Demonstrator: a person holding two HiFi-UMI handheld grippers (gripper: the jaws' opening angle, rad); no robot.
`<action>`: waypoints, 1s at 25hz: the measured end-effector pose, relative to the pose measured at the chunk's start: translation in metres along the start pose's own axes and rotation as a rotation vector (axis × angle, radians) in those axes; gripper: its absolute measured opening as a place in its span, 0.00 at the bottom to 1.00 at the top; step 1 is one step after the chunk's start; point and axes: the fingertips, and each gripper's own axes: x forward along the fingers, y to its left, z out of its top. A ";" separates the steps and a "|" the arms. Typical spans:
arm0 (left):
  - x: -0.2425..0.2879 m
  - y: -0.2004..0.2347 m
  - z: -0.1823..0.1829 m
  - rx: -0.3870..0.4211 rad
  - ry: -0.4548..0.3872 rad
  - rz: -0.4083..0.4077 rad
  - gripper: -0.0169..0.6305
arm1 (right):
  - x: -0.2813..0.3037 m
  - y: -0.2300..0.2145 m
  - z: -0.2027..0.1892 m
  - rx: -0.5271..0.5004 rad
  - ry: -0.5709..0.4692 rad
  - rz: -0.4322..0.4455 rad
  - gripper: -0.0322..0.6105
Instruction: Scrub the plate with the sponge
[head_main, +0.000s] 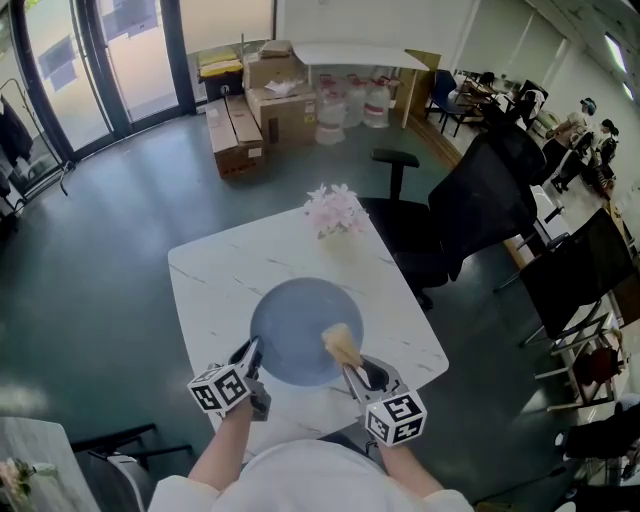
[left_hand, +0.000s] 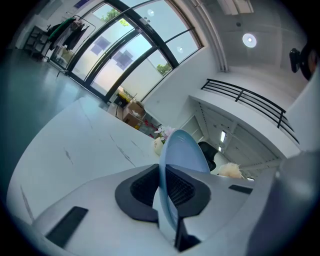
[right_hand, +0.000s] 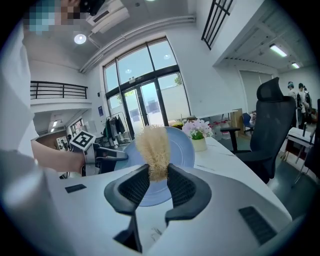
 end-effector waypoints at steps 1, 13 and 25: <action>-0.003 -0.005 0.002 0.005 -0.007 -0.010 0.10 | 0.001 0.002 0.000 -0.008 0.002 0.004 0.23; -0.039 -0.029 0.019 0.097 -0.074 -0.008 0.10 | 0.007 0.044 0.002 -0.159 0.025 0.102 0.23; -0.046 -0.040 0.015 0.151 -0.066 -0.042 0.10 | 0.043 0.051 0.014 -0.356 0.115 0.073 0.23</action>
